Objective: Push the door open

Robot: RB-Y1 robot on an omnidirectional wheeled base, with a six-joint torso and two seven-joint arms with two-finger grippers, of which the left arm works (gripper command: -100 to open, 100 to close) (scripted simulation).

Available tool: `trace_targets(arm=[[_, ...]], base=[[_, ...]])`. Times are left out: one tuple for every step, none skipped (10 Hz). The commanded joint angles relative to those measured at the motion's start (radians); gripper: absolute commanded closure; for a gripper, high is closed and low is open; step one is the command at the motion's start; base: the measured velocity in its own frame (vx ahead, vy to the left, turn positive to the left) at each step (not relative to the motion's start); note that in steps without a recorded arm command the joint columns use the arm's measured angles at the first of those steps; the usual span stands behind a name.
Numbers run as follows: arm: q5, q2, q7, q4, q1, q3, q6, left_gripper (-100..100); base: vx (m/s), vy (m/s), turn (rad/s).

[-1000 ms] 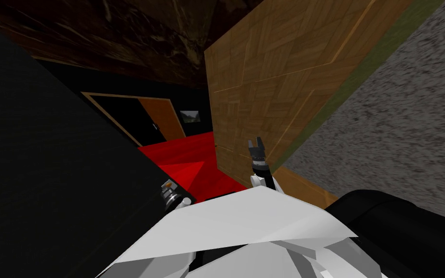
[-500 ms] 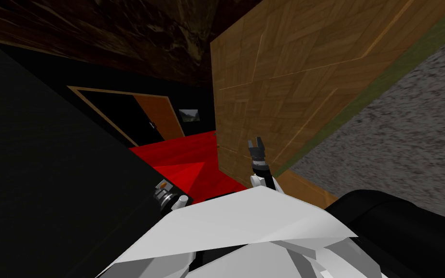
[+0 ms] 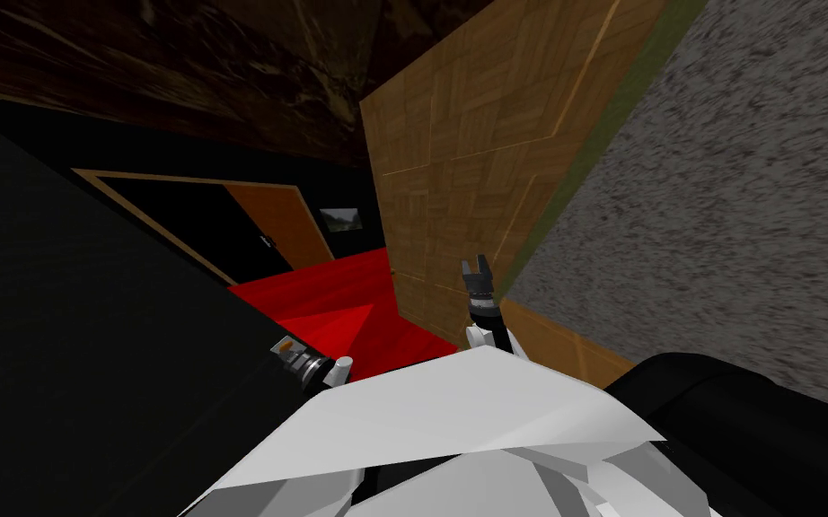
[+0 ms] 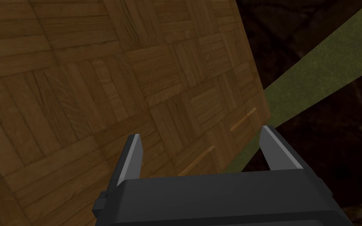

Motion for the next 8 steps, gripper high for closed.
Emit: trace_targets(arm=[[0.041, -0.023, -0.03, 0.024, -0.027, 0.015, -0.03, -100], [0.054, -0.033, -0.038, 0.031, -0.035, 0.02, -0.039, -100], [0.074, -0.054, -0.052, 0.043, -0.048, 0.027, -0.053, -100], [0.062, -0.044, -0.045, 0.027, -0.036, 0.023, -0.04, -100], [0.062, -0.013, -0.04, 0.031, -0.033, 0.024, -0.039, -100], [0.061, 0.002, -0.034, 0.033, -0.03, 0.024, -0.037, -100], [0.059, 0.013, -0.028, 0.035, -0.027, 0.024, -0.035, -100], [0.059, 0.017, -0.024, 0.036, -0.026, 0.024, -0.033, -100]], base=[[-0.089, -0.121, -0.159], [-0.076, -0.119, -0.123], [-0.056, -0.097, -0.118], [-0.024, -0.041, -0.019], [0.044, 0.074, 0.016], [0.074, 0.156, 0.0], [0.102, 0.183, -0.001], [0.104, 0.185, 0.004]])
